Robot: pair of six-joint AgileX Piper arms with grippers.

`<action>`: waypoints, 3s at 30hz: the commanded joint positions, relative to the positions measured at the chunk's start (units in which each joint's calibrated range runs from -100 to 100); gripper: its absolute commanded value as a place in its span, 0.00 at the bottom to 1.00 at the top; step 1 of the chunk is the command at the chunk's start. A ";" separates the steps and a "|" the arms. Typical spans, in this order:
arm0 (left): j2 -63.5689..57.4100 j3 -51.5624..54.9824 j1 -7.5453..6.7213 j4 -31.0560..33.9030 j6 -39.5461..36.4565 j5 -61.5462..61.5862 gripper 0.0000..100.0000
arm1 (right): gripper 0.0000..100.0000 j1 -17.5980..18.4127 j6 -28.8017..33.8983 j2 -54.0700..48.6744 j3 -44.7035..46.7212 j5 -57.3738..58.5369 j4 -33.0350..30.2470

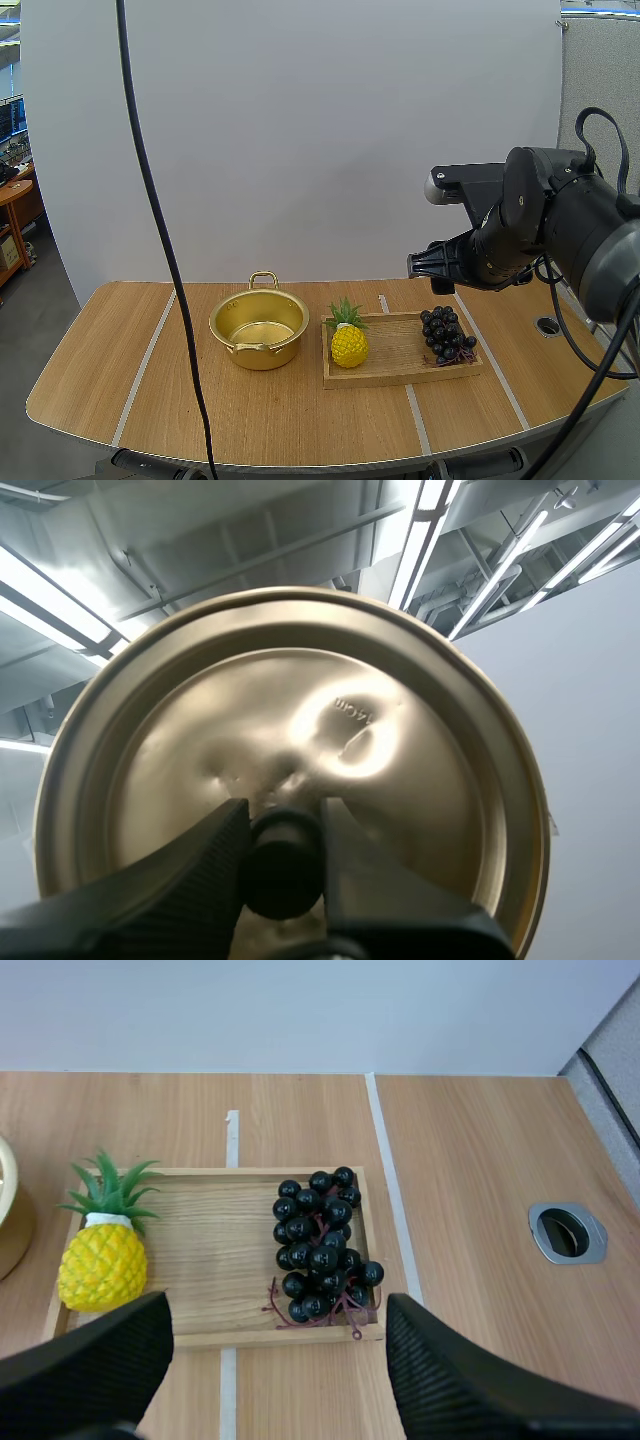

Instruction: Open the pot, put the grape inside, and close it

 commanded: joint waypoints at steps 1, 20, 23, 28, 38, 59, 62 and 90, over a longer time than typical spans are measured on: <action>-0.45 -0.98 -0.11 0.68 -0.82 -1.93 0.00 | 1.00 -2.81 2.31 2.86 -0.56 -1.62 -1.02; -0.45 -0.98 -0.11 4.77 -0.52 -2.25 0.00 | 0.76 -8.42 0.40 20.02 -2.28 -10.82 -1.14; -0.45 -0.98 -0.11 5.10 -0.52 -2.25 0.00 | 0.69 -8.42 -1.14 23.95 -5.41 -10.82 -1.27; -0.45 -0.98 -0.11 5.08 -0.52 -1.54 0.00 | 0.79 -8.42 -1.83 27.63 -7.81 -9.22 -2.35; -0.45 -0.98 -0.11 5.08 -0.52 -1.92 0.00 | 0.82 -8.42 -1.46 26.93 -7.92 -9.73 -2.24; -0.45 -0.98 -0.11 5.08 -0.52 -1.92 0.00 | 0.82 -8.42 -1.46 26.63 -7.92 -10.41 -2.24; -0.45 -0.98 -0.11 5.08 -0.52 -1.92 0.00 | 0.82 -8.42 -1.46 26.63 -7.92 -10.41 -2.24; -0.45 -0.98 -0.11 5.08 -0.52 -1.92 0.00 | 1.00 -8.42 -1.61 26.55 -7.92 -6.17 2.95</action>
